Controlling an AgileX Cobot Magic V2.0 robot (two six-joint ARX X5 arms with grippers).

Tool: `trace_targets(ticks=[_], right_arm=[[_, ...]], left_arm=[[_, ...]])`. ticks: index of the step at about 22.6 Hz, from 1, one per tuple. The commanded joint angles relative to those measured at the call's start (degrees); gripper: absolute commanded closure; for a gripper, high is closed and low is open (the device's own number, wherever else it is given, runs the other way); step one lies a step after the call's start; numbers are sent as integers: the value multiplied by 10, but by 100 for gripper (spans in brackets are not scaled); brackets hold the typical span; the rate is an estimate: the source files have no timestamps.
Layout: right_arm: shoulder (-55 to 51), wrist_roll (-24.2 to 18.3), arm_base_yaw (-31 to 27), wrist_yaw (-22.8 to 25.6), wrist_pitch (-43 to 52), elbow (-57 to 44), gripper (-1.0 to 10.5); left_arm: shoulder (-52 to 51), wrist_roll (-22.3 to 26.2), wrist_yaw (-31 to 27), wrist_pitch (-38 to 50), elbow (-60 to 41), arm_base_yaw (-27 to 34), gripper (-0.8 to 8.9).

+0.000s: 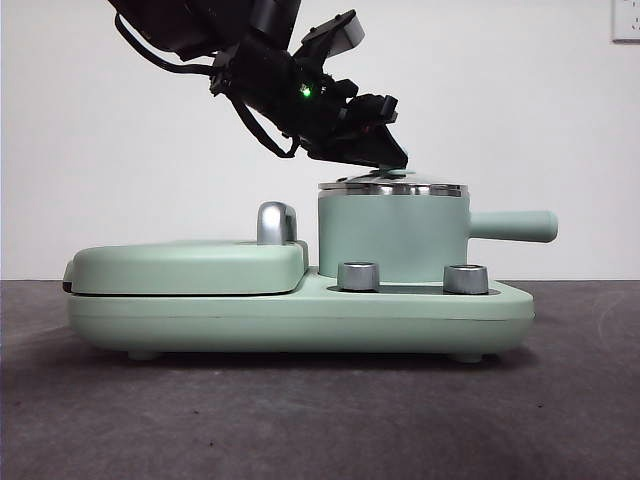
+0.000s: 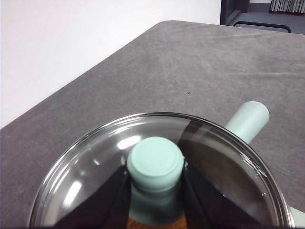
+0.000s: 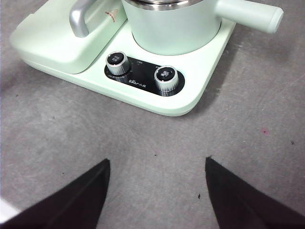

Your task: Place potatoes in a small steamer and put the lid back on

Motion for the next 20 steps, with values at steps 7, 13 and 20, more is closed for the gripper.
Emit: trace_targets(ticks=[7, 13, 20], right_arm=[[1, 10, 4, 2, 3, 1, 640], [1, 11, 4, 1, 3, 1, 640], [1, 11, 4, 1, 2, 1, 640]], left_arm=[[12, -9, 11, -34, 16, -5, 778], [12, -19, 17, -55, 16, -4, 614], [10, -61, 49, -60, 16, -2, 467]])
